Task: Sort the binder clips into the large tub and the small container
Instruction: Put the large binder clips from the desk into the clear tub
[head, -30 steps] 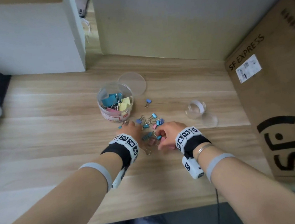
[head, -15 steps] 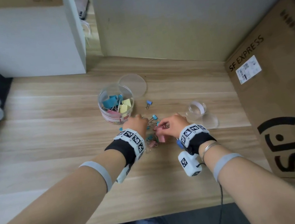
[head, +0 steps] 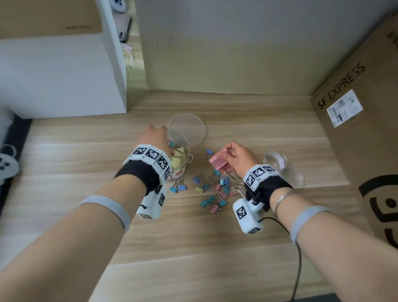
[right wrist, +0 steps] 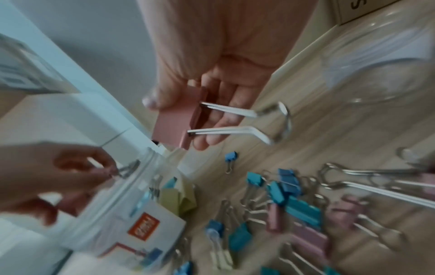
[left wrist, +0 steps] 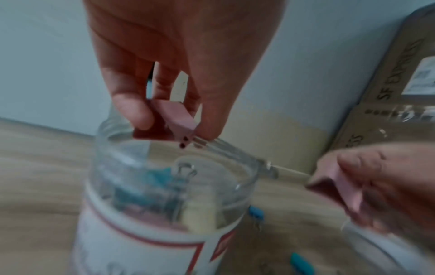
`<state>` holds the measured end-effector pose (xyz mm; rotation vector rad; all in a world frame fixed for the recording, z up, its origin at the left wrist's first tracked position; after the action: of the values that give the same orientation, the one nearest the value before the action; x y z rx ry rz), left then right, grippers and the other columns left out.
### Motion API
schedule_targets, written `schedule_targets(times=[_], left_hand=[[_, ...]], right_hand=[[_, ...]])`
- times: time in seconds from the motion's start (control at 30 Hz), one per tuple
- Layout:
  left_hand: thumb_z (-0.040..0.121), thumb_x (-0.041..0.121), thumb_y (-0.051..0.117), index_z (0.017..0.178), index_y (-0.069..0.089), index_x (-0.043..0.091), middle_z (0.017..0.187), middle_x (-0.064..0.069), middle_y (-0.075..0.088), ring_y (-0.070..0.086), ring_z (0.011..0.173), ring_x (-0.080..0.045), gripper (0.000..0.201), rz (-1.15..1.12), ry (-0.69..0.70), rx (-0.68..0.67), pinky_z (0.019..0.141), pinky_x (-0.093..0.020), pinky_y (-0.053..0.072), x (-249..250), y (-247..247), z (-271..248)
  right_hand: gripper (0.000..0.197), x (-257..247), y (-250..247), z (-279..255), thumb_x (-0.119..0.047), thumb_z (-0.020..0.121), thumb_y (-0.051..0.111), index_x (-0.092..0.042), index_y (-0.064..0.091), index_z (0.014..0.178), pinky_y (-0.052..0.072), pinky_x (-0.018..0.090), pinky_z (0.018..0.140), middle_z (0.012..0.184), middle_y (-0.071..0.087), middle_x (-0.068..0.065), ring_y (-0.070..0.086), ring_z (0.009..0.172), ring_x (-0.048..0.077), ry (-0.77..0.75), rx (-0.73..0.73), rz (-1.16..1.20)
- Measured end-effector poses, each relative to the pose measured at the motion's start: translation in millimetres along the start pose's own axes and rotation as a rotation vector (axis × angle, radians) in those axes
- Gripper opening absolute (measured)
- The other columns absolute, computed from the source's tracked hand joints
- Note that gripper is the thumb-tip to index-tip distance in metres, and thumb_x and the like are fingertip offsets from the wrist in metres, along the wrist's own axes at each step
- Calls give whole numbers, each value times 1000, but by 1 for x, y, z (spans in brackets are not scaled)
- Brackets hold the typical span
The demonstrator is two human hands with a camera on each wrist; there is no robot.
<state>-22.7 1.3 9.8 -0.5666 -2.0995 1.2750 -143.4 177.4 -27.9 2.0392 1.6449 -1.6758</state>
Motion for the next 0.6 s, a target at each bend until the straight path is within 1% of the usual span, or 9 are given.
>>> schedule_targets(times=[0.1, 0.27, 0.33, 0.37, 0.4, 0.43, 0.53, 0.57, 0.6], left_hand=[[87, 15, 56, 116, 49, 6, 117, -17, 49, 59, 96, -36, 31, 16, -16, 18, 78, -41, 50, -3, 6, 5], [89, 8, 53, 118, 46, 3, 118, -19, 45, 56, 98, -38, 31, 66, -13, 91, 76, -43, 50, -13, 9, 16], [90, 13, 53, 117, 49, 2, 116, -19, 48, 56, 99, -37, 29, 76, 1, 68, 77, -42, 49, -17, 10, 19], [91, 17, 53, 117, 50, 3, 114, -18, 51, 57, 99, -36, 29, 78, 13, 44, 78, -42, 50, -18, 12, 20], [90, 19, 53, 118, 51, 5, 112, -17, 55, 59, 99, -35, 31, 81, 24, 22, 78, -42, 50, -18, 13, 21], [90, 20, 54, 120, 51, 8, 110, -15, 58, 61, 97, -34, 32, 80, 33, 11, 77, -41, 51, -18, 14, 21], [91, 16, 52, 120, 51, 11, 111, -13, 58, 60, 95, -31, 29, -6, 26, 101, 77, -41, 52, -24, 12, 21], [91, 13, 51, 120, 50, 10, 114, -13, 55, 58, 99, -31, 29, -69, 1, 148, 81, -41, 51, -28, 10, 21], [90, 10, 51, 121, 49, 10, 119, -13, 53, 56, 102, -31, 31, -140, -32, 187, 86, -41, 49, -34, 7, 23]], right_hand=[[32, -15, 0, 8, -12, 89, 59, -9, 50, 120, 57, 17, 54, 118, 64, 14, 67, 68, 14, -25, -29, 23], [39, -50, 2, 22, -15, 91, 57, -13, 48, 129, 58, 19, 67, 118, 66, 14, 69, 83, 19, -81, 4, 61], [36, -63, 5, 28, -18, 89, 60, -16, 52, 124, 57, 30, 78, 115, 68, 10, 68, 91, 21, -113, 31, 23], [33, -70, 8, 30, -19, 89, 61, -17, 54, 121, 57, 34, 80, 113, 70, 8, 68, 90, 20, -119, 35, 12], [31, -76, 11, 32, -18, 88, 62, -18, 55, 118, 58, 36, 79, 110, 71, 7, 68, 85, 19, -123, 32, 17], [29, -82, 15, 34, -17, 88, 62, -17, 55, 116, 58, 32, 74, 108, 71, 7, 67, 77, 16, -126, 19, 27], [28, -97, 31, 38, -11, 89, 59, -12, 51, 116, 54, 17, 57, 104, 70, 10, 60, 61, 6, -121, -56, 33], [28, -100, 38, 39, -10, 89, 59, -12, 51, 115, 55, 17, 57, 104, 69, 11, 61, 62, 6, -118, -76, 40], [27, -103, 45, 39, -10, 89, 59, -12, 51, 115, 57, 20, 61, 106, 69, 12, 63, 65, 8, -120, -94, 42]])
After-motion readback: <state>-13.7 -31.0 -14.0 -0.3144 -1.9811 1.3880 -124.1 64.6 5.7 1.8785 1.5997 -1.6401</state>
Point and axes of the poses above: each hand's wrist, its own z-axis towards the middle knuckle, its own y-axis out of the palm, x = y × z, the point moved 2 cm from there along z, towards the middle knuckle
